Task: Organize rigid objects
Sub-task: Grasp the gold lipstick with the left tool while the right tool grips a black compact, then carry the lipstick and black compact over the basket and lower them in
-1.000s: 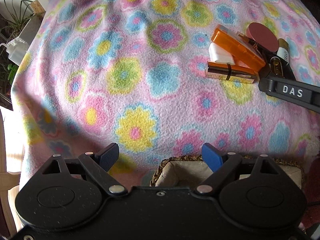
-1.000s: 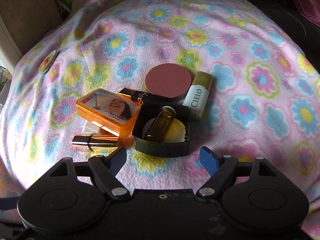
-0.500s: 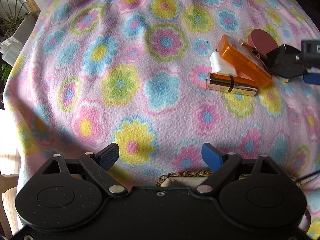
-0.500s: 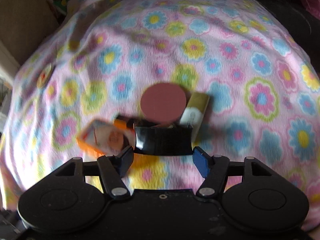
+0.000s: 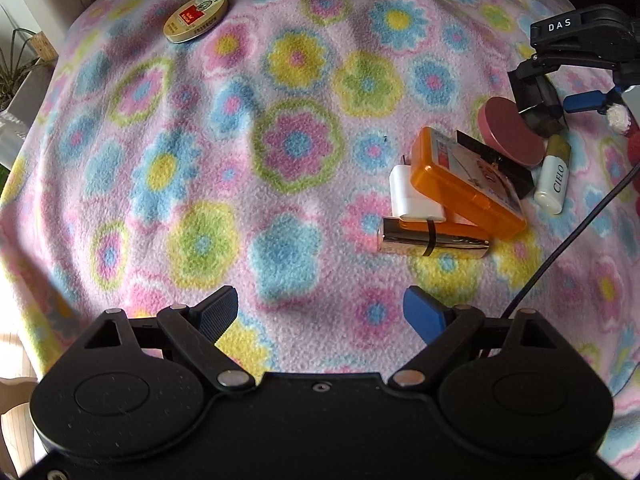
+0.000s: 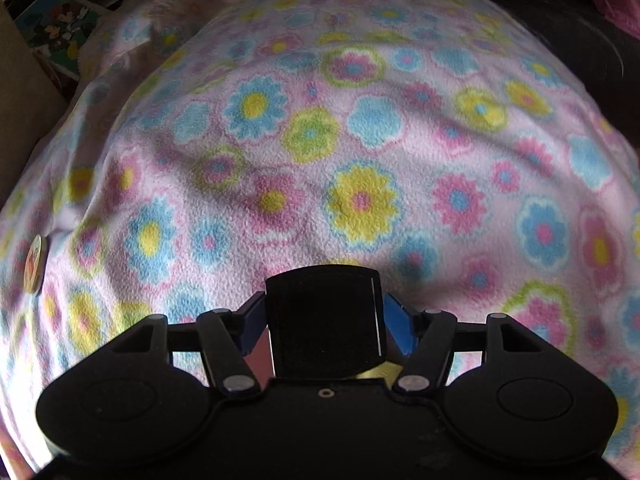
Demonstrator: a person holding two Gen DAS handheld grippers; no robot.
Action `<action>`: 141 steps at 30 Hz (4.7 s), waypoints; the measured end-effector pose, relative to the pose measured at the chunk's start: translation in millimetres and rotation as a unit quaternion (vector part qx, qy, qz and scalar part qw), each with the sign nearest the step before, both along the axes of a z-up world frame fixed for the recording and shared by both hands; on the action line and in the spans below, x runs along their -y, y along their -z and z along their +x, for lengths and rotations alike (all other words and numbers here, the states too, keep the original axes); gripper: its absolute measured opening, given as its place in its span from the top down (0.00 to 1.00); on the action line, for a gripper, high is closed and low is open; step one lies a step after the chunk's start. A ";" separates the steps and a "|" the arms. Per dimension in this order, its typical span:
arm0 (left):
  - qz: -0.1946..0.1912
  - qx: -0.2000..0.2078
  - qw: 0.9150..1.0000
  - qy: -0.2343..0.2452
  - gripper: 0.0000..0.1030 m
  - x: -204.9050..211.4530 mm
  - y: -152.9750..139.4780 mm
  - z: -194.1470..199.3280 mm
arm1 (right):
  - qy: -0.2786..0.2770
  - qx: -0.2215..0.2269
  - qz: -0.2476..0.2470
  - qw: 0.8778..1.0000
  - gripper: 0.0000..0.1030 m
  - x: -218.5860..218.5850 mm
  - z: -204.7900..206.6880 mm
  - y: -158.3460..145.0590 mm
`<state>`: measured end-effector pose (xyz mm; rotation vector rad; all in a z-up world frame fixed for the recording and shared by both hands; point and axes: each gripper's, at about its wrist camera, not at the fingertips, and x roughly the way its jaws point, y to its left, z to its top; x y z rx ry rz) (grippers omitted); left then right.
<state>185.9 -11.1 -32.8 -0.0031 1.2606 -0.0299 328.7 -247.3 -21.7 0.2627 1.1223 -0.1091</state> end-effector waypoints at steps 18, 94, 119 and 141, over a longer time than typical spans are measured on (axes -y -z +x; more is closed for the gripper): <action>-0.018 0.026 0.999 0.029 0.16 22.8 -2.2 13.5 | 0.039 0.025 0.018 0.999 0.35 20.3 -43.1 -10.6; -0.026 0.038 0.998 0.045 0.36 -5.3 -32.9 -192.5 | -0.048 0.001 -0.053 0.997 0.37 -77.2 -405.6 -66.9; 0.012 0.043 0.997 0.071 0.33 5.5 -32.1 -196.5 | -0.061 -0.002 -0.043 0.997 0.37 -79.1 -404.3 -65.1; 0.013 0.042 0.997 0.071 0.30 5.5 -31.8 -196.5 | -0.056 -0.004 -0.044 0.997 0.36 -78.6 -404.0 -64.9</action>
